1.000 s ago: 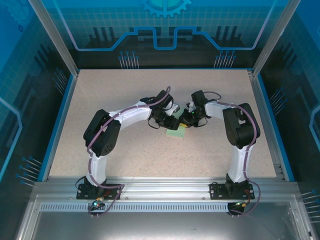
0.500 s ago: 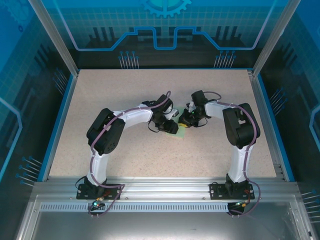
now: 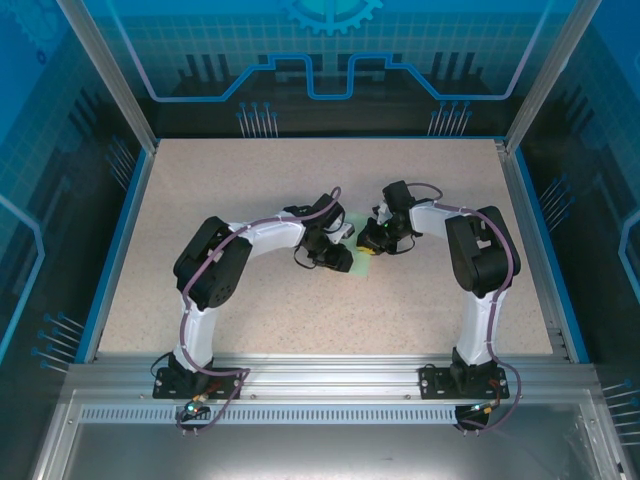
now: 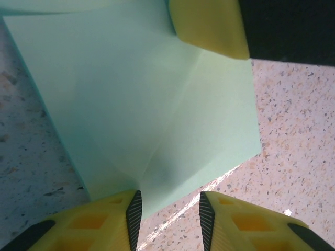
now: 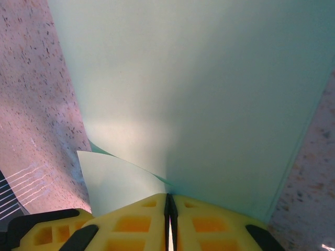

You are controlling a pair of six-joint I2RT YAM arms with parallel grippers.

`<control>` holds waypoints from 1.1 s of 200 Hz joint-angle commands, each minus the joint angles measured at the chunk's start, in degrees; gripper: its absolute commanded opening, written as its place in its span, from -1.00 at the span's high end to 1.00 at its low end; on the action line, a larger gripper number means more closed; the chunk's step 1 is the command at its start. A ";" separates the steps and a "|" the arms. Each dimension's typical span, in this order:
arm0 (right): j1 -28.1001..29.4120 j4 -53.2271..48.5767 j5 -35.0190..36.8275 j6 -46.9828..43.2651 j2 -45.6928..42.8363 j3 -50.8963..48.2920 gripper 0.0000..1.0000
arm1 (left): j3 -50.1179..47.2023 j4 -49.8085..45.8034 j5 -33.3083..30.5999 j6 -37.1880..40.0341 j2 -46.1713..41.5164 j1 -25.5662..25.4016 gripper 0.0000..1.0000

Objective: Fold a paper plane with a square sheet of paper (fold left side to right side)
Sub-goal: Fold the triangle a second time at the center of the table.

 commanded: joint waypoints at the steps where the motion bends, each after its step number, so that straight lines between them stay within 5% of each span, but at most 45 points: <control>1: -0.25 -3.93 2.84 -0.81 3.17 -1.36 0.75 | -2.09 -0.77 -1.54 0.04 0.76 0.74 0.23; 130: -0.56 -4.03 2.75 -1.25 3.23 -1.49 0.75 | -20.01 6.96 4.28 -5.48 -9.41 3.77 0.28; 176: -0.65 -3.95 2.75 -1.21 3.28 -1.43 0.75 | -15.96 6.31 7.92 -5.58 -15.11 4.66 0.27; 220: -0.59 -4.04 2.58 -1.25 3.41 -1.27 0.75 | -8.92 8.24 11.49 -6.57 -9.04 4.69 0.26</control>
